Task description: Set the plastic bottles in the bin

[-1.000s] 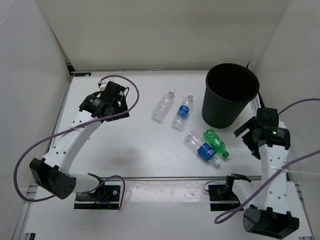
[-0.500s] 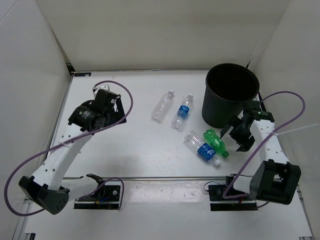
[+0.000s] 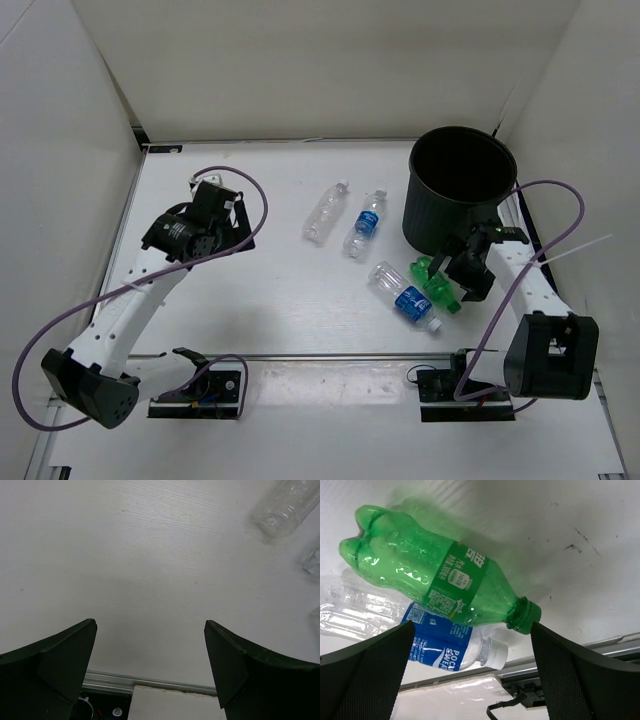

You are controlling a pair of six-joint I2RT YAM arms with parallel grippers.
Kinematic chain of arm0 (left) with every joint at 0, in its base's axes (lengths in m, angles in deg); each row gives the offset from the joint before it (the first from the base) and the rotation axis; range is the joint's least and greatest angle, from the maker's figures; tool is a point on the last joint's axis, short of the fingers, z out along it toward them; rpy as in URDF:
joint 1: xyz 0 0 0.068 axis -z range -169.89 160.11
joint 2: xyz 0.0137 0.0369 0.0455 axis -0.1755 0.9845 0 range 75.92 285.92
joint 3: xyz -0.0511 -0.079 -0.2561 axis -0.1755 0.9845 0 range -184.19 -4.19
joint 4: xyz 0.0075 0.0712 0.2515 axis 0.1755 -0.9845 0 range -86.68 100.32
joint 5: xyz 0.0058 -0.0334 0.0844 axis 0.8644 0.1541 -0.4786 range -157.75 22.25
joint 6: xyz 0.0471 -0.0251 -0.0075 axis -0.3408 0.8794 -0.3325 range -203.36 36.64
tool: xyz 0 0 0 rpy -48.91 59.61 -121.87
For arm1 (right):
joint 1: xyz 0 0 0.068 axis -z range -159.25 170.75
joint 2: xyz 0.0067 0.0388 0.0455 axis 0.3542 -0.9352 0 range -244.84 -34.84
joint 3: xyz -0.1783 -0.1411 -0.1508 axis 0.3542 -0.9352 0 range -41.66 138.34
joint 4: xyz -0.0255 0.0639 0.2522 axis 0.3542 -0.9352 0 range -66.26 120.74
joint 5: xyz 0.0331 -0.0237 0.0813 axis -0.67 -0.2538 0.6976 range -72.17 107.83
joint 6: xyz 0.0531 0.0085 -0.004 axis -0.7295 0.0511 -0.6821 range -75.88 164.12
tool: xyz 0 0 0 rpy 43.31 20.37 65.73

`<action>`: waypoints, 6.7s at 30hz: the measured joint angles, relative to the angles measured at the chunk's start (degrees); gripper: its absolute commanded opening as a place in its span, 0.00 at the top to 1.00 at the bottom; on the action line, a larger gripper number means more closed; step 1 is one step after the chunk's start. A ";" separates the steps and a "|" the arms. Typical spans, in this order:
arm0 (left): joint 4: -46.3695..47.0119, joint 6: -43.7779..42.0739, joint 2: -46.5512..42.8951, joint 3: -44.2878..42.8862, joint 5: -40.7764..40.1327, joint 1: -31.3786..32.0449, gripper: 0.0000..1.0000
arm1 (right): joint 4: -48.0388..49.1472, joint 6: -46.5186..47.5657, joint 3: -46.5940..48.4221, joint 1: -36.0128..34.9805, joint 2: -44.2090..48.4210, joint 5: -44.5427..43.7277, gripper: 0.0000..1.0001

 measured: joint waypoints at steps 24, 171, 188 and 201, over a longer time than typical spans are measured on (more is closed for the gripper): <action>-0.35 -1.07 5.49 -1.18 2.47 -0.20 0.00 | 9.14 0.96 -1.29 -0.02 -13.07 -3.89 0.31; 15.23 2.67 43.39 -30.38 34.56 -10.95 0.00 | -9.18 6.71 83.03 -9.40 -33.55 -27.17 0.00; 20.06 -2.78 67.17 -43.98 42.56 -5.95 0.00 | -3.17 -0.26 45.75 -10.78 0.98 -7.39 0.00; 23.63 -3.39 71.91 -44.72 46.69 -4.59 0.05 | -3.15 -0.22 43.50 -3.45 0.07 0.44 0.00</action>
